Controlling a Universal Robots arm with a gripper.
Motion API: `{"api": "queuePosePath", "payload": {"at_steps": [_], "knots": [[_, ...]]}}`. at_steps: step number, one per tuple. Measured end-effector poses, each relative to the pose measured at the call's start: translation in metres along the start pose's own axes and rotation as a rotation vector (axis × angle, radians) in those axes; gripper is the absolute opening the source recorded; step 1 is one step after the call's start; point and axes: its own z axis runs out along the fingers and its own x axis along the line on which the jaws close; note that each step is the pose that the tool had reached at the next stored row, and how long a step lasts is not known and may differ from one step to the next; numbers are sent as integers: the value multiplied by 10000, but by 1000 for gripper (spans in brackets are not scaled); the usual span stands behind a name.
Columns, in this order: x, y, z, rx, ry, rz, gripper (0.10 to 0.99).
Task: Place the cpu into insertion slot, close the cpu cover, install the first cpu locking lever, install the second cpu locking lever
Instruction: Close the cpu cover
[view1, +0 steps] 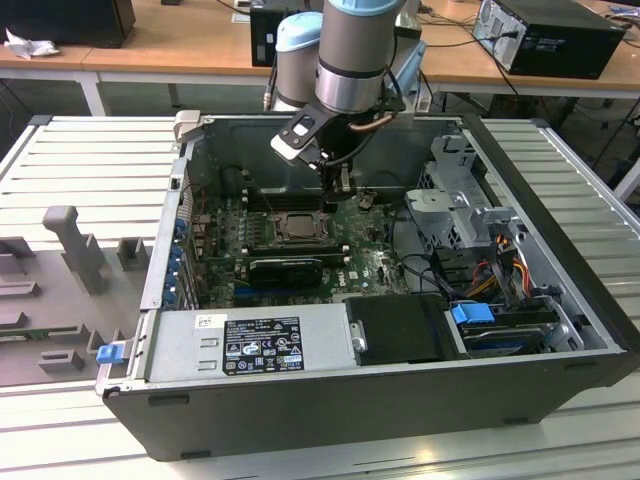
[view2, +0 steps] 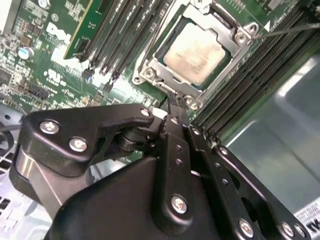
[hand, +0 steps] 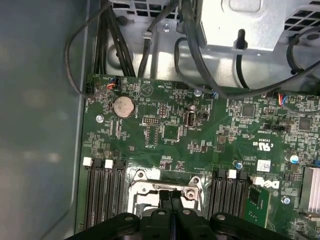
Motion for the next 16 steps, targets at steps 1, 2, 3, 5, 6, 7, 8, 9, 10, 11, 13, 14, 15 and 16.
{"api": "queuePosePath", "payload": {"at_steps": [1, 2, 3, 5, 6, 7, 8, 9, 10, 11, 13, 14, 15, 16], "knots": [[0, -3, 17, 0, 0, 0, 106], [0, -15, 42, 0, 1, -9, 106], [1, -30, 53, 1, 3, -17, 106], [8, -115, 61, 2, 3, -17, 106], [12, -152, 63, 1, 3, -18, 106], [14, -177, 65, 1, 5, -18, 106], [17, -203, 66, 0, 5, -16, 106], [20, -230, 67, 0, 5, -18, 106], [21, -244, 68, -1, 6, -18, 106], [23, -263, 69, -1, 6, -16, 106], [25, -299, 69, -5, 5, -17, 106], [28, -325, 70, -8, 5, -18, 106], [29, -341, 70, -8, 4, -18, 106], [31, -361, 71, -8, 5, -17, 106]]}}
